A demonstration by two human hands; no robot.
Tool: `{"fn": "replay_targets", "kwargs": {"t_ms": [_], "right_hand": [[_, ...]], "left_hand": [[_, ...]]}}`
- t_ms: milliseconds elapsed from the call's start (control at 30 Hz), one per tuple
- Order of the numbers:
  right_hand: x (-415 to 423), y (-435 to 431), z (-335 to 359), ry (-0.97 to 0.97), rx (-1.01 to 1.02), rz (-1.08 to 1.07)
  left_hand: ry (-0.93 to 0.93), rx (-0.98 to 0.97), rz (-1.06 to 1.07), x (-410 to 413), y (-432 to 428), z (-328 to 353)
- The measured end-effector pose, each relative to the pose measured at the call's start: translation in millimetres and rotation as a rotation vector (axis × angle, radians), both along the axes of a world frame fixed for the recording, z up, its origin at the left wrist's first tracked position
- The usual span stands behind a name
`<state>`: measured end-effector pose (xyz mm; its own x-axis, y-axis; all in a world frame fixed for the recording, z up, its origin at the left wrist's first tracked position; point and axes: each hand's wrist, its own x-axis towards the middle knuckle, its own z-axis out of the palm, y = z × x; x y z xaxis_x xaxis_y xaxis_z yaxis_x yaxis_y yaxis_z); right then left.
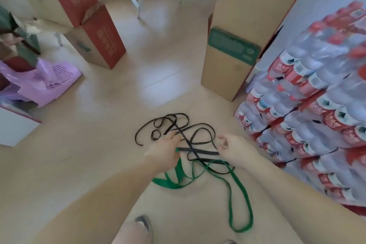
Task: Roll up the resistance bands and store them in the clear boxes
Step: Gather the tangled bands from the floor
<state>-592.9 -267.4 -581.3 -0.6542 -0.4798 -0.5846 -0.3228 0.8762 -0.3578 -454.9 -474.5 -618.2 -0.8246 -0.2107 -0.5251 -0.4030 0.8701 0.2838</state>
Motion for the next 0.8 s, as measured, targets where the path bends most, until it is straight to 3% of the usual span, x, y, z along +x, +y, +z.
{"fn": "replay_targets", "kwargs": {"t_ms": [200, 400, 633, 800], "right_hand": [[-7, -68, -213, -0.141, 0.003, 0.034], [-28, -108, -333, -0.123, 0.147, 0.205], [-6, -104, -379, 0.143, 0.088, 0.222], [-4, -110, -391, 0.161, 0.030, 0.218]], "left_hand": [[-0.232, -0.083, 0.023, 0, -109, -217], [-0.389, -0.156, 0.027, 19, -174, -364], [-0.101, -0.275, 0.013, 32, -200, -418], [-0.116, -0.332, 0.135, 19, -206, -415]]}}
